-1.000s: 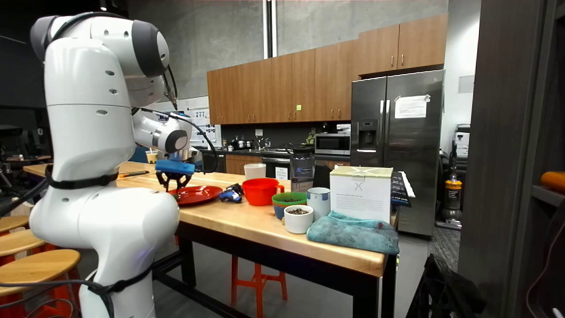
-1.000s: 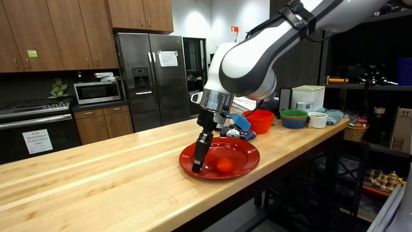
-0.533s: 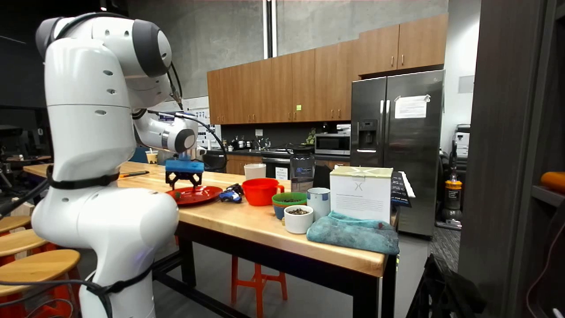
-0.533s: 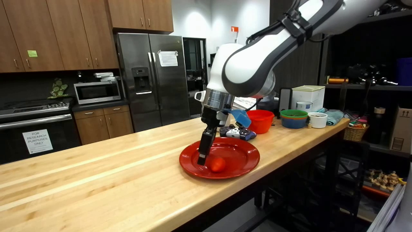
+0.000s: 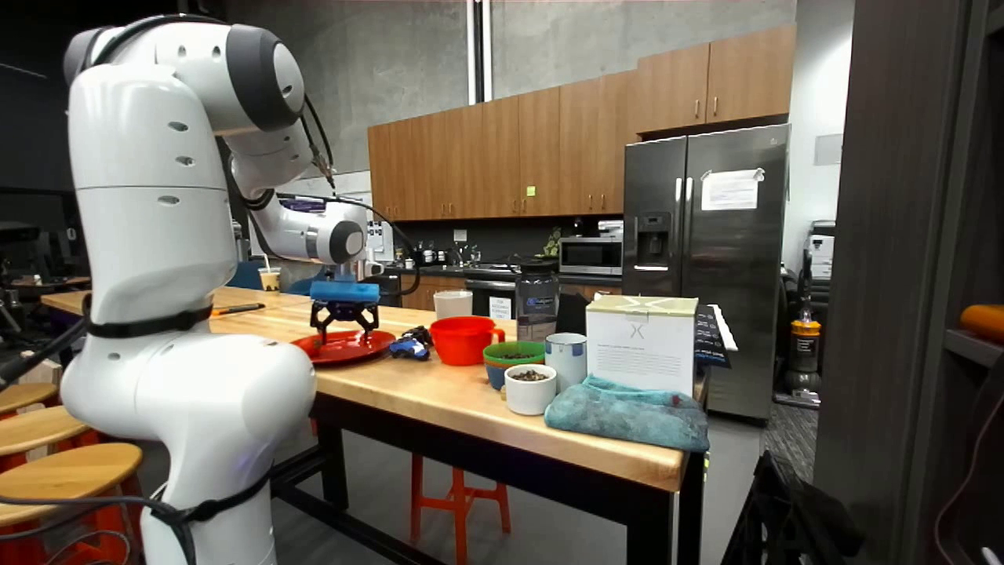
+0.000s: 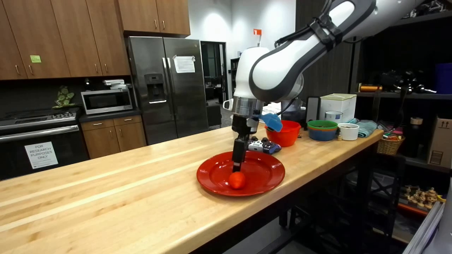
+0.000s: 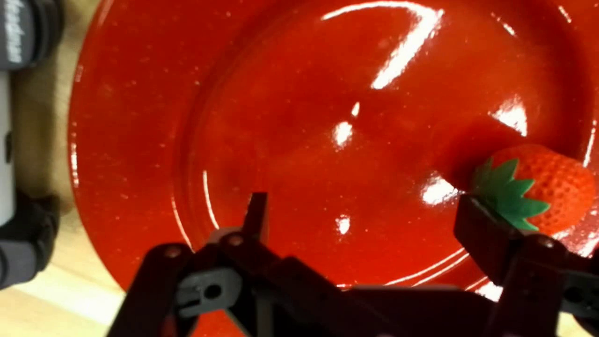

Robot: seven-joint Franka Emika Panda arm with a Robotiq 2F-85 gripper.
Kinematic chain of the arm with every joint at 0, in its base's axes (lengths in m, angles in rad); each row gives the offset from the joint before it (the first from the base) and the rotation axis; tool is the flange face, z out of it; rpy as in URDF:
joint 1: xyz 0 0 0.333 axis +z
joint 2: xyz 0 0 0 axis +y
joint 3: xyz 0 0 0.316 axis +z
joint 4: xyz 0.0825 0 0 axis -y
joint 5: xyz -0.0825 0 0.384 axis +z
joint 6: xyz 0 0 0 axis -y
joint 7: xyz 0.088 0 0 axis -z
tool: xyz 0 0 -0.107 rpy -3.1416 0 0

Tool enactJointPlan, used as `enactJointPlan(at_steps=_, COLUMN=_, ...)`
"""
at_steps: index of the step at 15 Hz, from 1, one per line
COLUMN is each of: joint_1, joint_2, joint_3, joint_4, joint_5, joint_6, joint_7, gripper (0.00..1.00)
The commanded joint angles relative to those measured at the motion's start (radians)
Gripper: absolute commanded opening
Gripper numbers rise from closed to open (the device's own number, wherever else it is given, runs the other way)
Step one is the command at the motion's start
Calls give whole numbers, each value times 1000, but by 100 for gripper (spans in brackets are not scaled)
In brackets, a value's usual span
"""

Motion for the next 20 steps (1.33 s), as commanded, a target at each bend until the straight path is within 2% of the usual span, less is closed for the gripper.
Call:
enactJointPlan(at_steps=1, joint_1=-3, joint_2=-48, joint_3=-9, joint_4=-2, joint_5=-32, joint_6=-56, joint_7=37, gripper=100)
enactJointPlan(at_steps=7, joint_1=-4, joint_2=-92, joint_3=-16, joint_4=23, joint_5=-38, joint_6=13, joint_7=101, gripper=100)
enactJointPlan(at_steps=12, joint_1=15, joint_2=-113, joint_3=-21, joint_4=41, joint_5=-5, joint_6=-126, joint_7=37, gripper=100)
enactJointPlan(at_steps=20, joint_1=47, joint_2=-130, joint_3=-19, joint_4=42, joint_5=109, joint_6=-338, joint_7=-60, gripper=100)
